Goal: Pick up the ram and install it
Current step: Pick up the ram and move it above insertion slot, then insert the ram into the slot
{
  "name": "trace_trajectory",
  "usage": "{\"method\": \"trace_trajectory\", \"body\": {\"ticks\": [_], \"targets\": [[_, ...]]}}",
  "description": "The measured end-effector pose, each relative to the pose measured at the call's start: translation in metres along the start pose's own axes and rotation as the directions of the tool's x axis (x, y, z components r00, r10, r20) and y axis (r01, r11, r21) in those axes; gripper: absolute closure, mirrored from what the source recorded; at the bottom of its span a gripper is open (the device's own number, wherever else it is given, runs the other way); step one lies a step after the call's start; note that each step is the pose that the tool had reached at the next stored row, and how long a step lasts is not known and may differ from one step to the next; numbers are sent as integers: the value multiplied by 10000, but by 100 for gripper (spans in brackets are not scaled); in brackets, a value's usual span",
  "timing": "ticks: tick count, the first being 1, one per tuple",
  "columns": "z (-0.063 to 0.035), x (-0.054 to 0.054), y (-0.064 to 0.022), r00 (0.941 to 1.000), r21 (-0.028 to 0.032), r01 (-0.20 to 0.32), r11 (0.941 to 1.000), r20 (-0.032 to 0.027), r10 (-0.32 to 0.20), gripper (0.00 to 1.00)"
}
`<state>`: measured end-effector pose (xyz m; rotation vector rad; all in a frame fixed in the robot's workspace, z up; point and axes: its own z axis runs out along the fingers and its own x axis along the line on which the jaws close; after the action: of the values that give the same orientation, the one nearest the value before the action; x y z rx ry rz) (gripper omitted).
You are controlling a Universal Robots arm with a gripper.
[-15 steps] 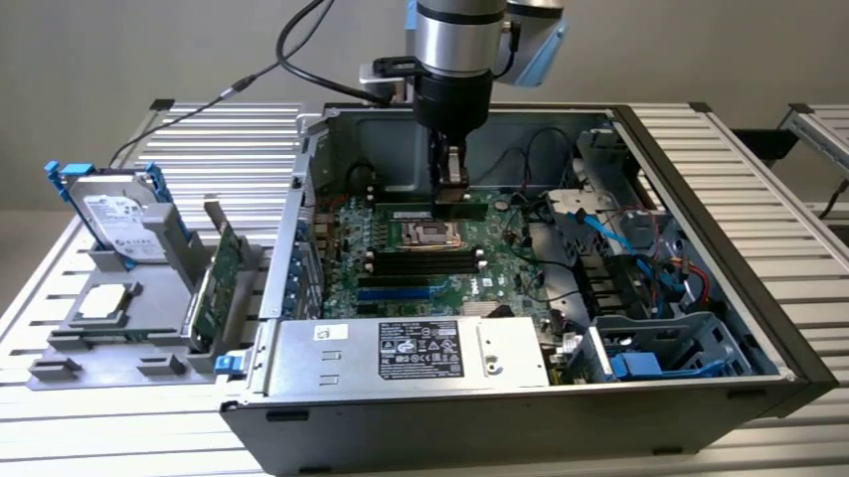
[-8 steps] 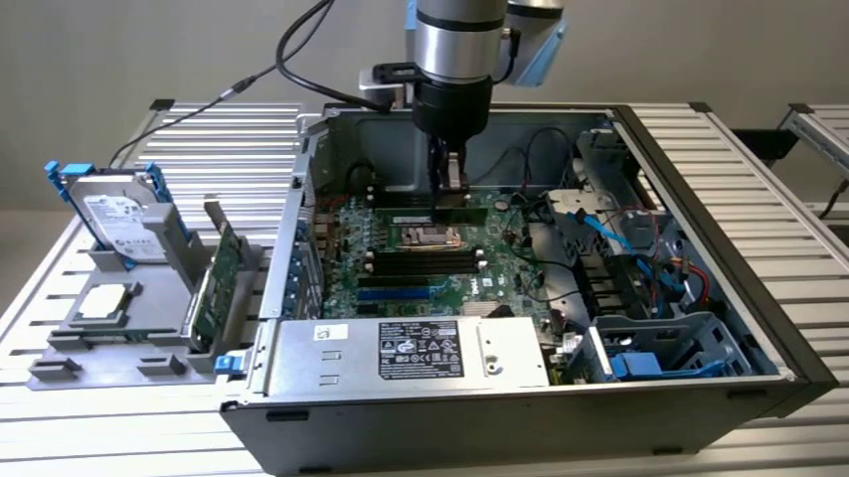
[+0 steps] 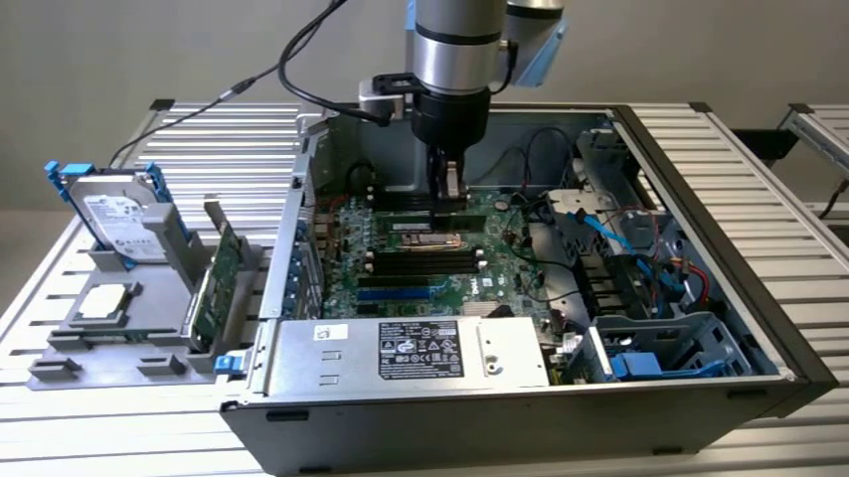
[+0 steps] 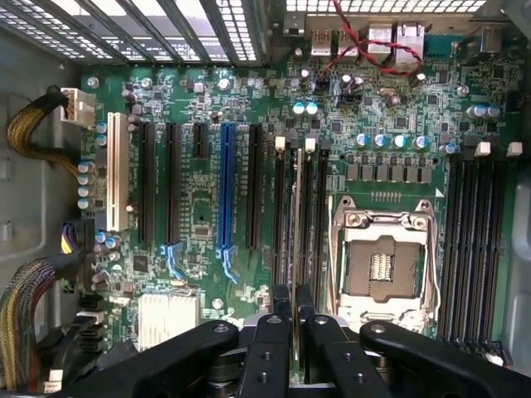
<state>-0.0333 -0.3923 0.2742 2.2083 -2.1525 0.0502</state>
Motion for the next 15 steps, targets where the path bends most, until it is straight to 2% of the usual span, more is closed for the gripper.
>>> {"method": "trace_trajectory", "body": {"ticks": [15], "targets": [[14, -1, 0, 10000, -1, 0, 10000, -4, 0, 86]]}}
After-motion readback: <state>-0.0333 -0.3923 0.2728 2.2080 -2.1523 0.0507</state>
